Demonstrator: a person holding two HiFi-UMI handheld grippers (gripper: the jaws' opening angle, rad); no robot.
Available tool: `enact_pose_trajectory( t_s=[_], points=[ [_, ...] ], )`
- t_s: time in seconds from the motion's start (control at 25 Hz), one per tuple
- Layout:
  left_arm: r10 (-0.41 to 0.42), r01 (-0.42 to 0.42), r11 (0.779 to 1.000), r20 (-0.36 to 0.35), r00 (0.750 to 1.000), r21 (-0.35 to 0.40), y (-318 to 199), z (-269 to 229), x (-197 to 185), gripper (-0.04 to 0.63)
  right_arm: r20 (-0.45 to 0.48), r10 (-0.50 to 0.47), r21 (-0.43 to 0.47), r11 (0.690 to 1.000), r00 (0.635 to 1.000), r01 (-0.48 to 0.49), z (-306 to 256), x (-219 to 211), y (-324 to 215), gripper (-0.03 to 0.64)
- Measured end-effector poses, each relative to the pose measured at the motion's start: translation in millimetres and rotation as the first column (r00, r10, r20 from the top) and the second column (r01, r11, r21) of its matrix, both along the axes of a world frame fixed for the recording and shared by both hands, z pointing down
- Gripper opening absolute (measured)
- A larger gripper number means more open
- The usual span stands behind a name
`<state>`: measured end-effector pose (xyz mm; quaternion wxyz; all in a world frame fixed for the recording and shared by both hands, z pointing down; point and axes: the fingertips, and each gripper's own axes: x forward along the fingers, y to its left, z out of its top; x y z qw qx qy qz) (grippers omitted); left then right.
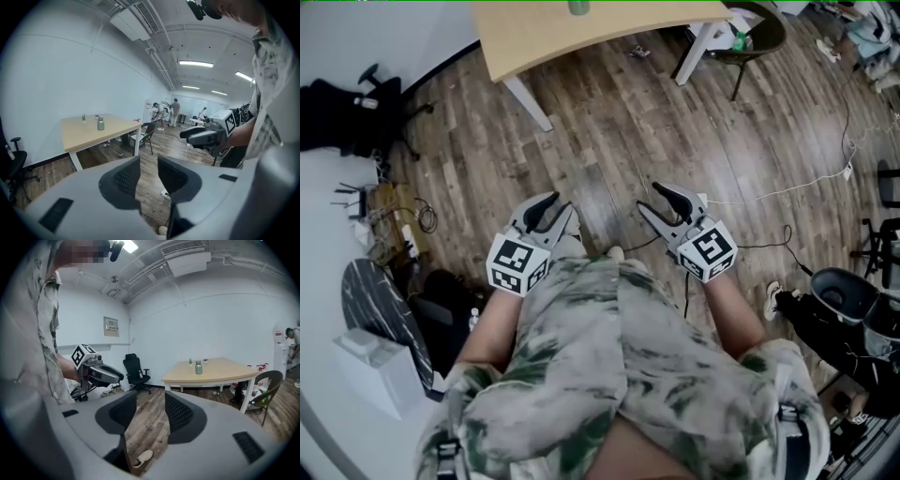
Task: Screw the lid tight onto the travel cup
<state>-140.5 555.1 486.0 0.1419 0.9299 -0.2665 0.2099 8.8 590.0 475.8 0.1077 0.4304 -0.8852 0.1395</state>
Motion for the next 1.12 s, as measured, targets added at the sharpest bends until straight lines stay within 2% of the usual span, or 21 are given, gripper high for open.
enact_pose_trajectory(
  t_s=[0.2,0.48,0.72,0.92,1.12],
  points=[
    [-0.008,0.008,1.000,-0.017,1.000,-0.007,-43,11,0,0.117,-0.022,0.000,-0.019,1.000,1.000,-0.001,9,-3,-41,0.210],
    [-0.023,0.024,1.000,-0.040,0.999,0.012,-144,11,-6,0.121,-0.053,0.006,-0.019,1.000,0.999,-0.007,4,-14,-128,0.199],
    [-0.001,0.003,0.999,-0.040,0.999,0.044,-211,6,-14,0.121,-0.086,0.039,-0.025,0.999,0.996,-0.041,2,-17,-197,0.199],
    [0.009,-0.008,0.999,-0.031,0.999,0.040,-251,12,-33,0.121,-0.094,0.061,-0.015,0.998,0.994,-0.062,-7,-24,-243,0.199],
    [0.012,-0.012,0.999,-0.031,0.999,0.031,-277,16,-27,0.121,-0.094,0.070,-0.006,0.997,0.993,-0.071,-11,-19,-270,0.196]
  ],
)
